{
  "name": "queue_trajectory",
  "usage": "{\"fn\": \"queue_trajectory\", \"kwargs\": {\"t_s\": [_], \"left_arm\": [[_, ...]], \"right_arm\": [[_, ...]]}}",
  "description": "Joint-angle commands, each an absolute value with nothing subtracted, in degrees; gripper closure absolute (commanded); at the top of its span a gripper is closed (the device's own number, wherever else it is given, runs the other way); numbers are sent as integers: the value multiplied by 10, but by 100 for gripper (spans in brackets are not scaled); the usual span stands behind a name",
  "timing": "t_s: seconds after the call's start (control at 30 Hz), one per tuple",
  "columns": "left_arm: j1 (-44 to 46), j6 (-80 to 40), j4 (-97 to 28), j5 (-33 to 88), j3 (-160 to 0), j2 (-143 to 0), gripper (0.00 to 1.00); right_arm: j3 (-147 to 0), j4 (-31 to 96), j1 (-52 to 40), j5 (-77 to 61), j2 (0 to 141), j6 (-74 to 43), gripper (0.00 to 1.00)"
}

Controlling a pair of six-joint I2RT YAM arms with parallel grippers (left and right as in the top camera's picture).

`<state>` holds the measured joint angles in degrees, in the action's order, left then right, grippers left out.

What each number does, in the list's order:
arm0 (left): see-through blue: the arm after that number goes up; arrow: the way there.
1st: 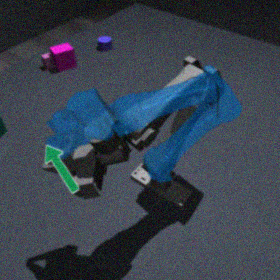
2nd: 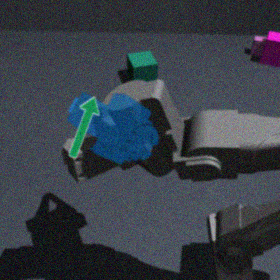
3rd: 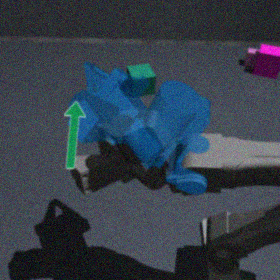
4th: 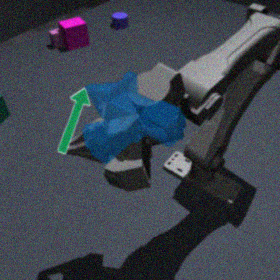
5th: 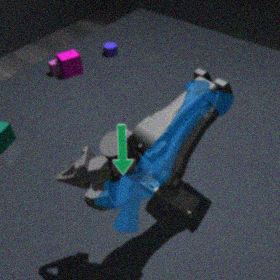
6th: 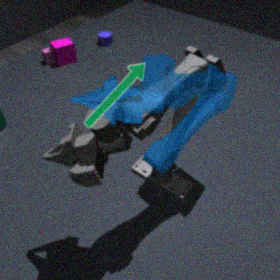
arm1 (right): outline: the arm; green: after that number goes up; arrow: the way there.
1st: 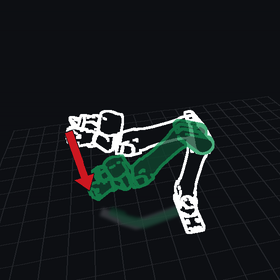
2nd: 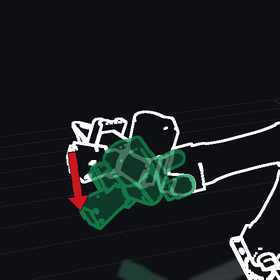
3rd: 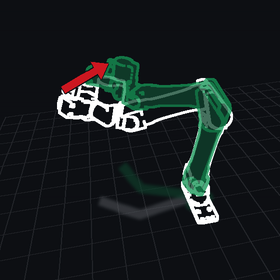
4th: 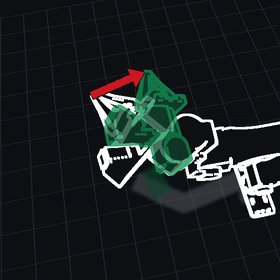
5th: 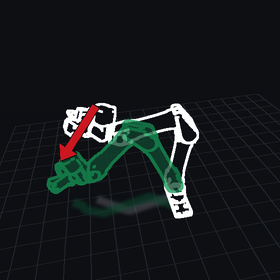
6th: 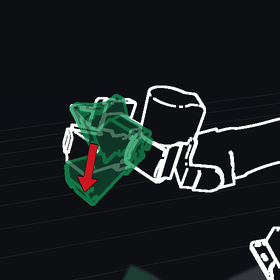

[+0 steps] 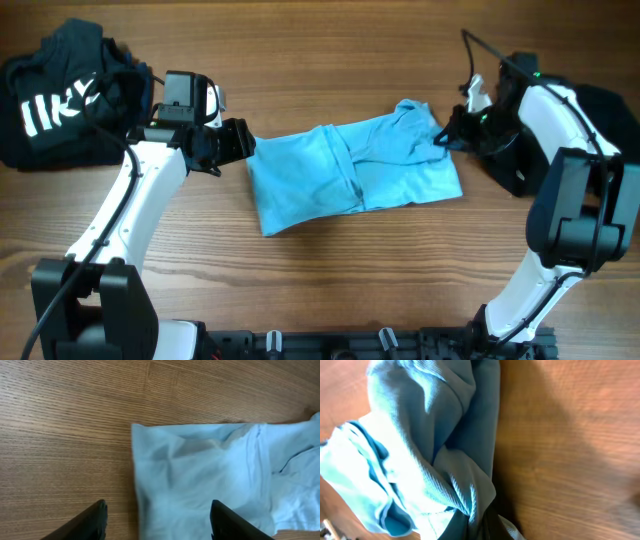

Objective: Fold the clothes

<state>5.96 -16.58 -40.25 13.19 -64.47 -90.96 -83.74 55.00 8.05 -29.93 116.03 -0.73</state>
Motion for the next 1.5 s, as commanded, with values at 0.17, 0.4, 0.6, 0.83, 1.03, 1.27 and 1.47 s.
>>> {"fn": "queue_trajectory", "kwargs": {"t_s": [0.17, 0.4, 0.6, 0.83, 1.03, 1.27, 1.47], "left_arm": [[74, -152, -373, 137, -645, -914, 32], [46, -175, -356, 138, -645, -903, 30], [-36, -176, -384, 139, -645, -878, 31], [-156, -166, -421, 139, -645, -870, 30], [-179, -139, -423, 139, -645, -870, 31], [-178, -138, -423, 139, -645, -870, 31], [-178, -138, -422, 139, -645, -870, 30]], "right_arm": [[-908, 596, 74, -296, 1159, 30, 96], [-932, 628, -8, -297, 1157, 29, 96], [-960, 627, -115, -300, 1155, -4, 96], [-979, 620, -248, -300, 1155, -31, 96], [-979, 591, -315, -290, 1155, -51, 95], [-979, 545, -356, -278, 1155, -77, 96], [-979, 533, -380, -307, 1155, -63, 30]]}}
